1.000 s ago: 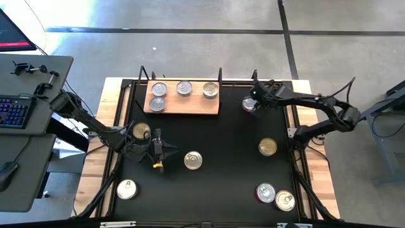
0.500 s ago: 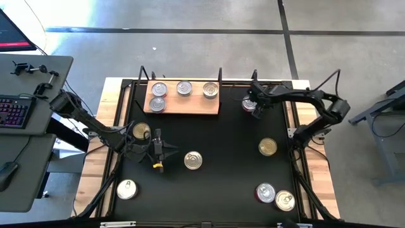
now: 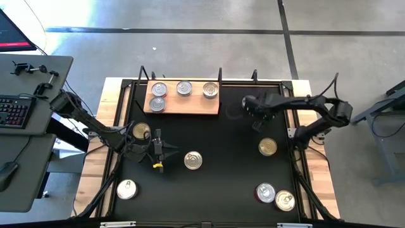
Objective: Stack canned seafood by type on shelf
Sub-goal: Put the green tuna can on the shelf aligned with the green tuna can
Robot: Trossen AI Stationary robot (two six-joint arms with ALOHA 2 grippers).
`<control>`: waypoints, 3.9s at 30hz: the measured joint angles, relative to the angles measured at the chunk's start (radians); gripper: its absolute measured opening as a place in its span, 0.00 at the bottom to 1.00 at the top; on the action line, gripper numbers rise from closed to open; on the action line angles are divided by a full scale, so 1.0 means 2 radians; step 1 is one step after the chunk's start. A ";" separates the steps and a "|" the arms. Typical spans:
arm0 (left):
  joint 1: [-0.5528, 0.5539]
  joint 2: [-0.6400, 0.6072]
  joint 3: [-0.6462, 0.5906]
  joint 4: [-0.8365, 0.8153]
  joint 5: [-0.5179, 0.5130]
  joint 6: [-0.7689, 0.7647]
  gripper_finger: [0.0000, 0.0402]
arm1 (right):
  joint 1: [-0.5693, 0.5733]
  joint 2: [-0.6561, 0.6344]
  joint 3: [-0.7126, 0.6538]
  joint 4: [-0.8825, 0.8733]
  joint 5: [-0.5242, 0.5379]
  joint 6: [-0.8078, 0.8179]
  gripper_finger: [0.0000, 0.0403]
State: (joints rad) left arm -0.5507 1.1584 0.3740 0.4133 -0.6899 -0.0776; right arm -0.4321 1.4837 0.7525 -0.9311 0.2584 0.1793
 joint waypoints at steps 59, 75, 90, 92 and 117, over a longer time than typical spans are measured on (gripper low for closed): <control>0.017 0.062 0.002 0.032 0.003 0.005 0.16 | 0.225 0.234 0.091 0.648 0.125 0.067 0.63; 0.017 0.062 0.002 0.031 0.003 0.036 0.16 | 0.224 0.235 0.091 0.681 0.073 0.029 0.03; 0.017 0.062 0.002 0.028 0.003 0.036 0.16 | 0.224 0.182 0.206 0.462 0.015 -0.227 0.28; 0.017 0.062 0.001 0.028 0.003 0.035 0.16 | 0.213 0.191 0.253 0.380 0.015 -0.266 0.36; 0.023 0.109 0.001 0.032 0.003 0.009 0.16 | 0.179 0.284 0.378 0.260 -0.148 -0.497 0.64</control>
State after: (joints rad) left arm -0.5041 1.3762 0.3767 0.4778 -0.6838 -0.0593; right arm -0.0751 2.0510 1.5086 -0.4113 -0.0371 -0.8143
